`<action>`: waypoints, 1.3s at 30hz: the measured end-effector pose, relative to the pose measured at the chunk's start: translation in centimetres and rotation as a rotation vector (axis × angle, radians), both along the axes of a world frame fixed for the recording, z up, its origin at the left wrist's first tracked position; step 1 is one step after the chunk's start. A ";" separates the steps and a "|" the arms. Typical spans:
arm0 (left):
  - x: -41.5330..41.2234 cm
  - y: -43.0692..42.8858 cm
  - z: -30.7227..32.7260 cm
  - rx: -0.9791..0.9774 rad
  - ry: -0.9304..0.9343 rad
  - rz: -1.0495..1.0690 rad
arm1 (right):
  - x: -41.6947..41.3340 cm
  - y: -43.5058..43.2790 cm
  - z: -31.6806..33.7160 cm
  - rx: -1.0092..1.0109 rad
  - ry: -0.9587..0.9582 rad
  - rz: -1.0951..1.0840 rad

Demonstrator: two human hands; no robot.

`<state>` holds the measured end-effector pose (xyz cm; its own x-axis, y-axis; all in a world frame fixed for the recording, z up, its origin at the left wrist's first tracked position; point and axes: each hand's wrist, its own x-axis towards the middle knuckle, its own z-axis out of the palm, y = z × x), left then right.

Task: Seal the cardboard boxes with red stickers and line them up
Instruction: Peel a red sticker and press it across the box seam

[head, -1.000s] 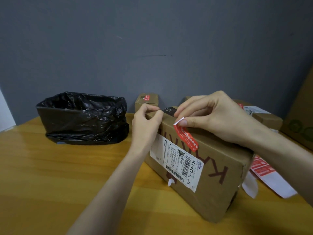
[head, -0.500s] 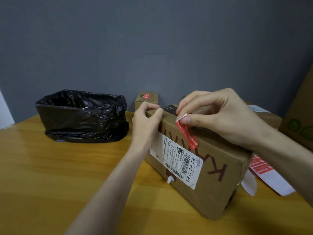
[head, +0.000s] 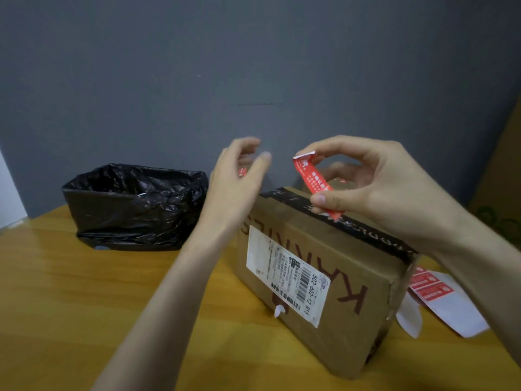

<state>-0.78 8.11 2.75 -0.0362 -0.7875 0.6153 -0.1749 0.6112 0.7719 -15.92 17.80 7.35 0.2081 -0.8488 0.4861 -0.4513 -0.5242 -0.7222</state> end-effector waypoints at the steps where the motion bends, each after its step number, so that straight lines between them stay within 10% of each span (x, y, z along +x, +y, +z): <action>1: 0.2 1.3 1.4 -0.015 0.024 -0.130 | -0.3 0.1 0.2 -0.005 0.031 -0.024; 4: 0.3 4.7 3.9 -0.090 -0.097 -0.348 | -0.8 0.4 0.2 -0.019 0.114 -0.067; 39: -3.0 3.3 3.2 -0.834 -0.345 0.209 | -3.6 -1.0 -0.2 0.183 -0.239 0.096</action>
